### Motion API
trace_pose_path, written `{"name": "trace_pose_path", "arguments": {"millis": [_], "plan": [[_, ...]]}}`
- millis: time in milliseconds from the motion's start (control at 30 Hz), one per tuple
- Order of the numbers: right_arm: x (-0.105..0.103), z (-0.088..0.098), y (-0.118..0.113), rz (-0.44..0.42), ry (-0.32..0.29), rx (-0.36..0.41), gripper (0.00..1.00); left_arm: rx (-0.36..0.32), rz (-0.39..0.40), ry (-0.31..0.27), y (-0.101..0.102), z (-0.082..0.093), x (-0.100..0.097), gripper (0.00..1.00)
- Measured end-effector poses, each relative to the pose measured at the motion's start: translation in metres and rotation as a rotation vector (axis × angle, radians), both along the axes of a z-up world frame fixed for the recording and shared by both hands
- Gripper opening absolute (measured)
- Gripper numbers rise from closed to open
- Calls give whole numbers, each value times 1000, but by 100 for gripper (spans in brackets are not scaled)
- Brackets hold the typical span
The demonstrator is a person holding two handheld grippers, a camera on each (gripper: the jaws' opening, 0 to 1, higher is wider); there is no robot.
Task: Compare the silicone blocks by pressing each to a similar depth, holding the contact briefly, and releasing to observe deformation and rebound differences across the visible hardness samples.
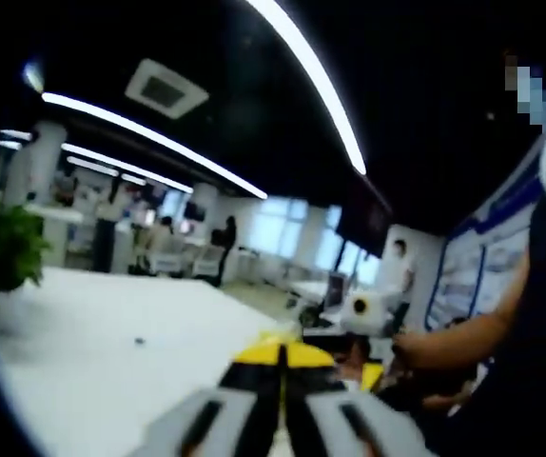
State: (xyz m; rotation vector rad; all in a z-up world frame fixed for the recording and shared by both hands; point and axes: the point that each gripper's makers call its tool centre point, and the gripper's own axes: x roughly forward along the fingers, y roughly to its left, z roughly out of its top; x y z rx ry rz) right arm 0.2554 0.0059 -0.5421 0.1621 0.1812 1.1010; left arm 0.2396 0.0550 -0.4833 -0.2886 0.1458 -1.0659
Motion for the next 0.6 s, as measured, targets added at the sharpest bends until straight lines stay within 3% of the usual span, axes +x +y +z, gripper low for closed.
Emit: {"name": "trace_pose_path", "arguments": {"millis": [233,367,600], "plan": [[-8,7,10,46,-6,37,82,-37,-39,-23,-9,21,-7,0],[-17,21,14,96,53,137,68,-72,-60,-21,-12,29,-12,0],[-19,36,14,98,36,208,53,-86,-71,-22,-12,34,-16,0]]}}
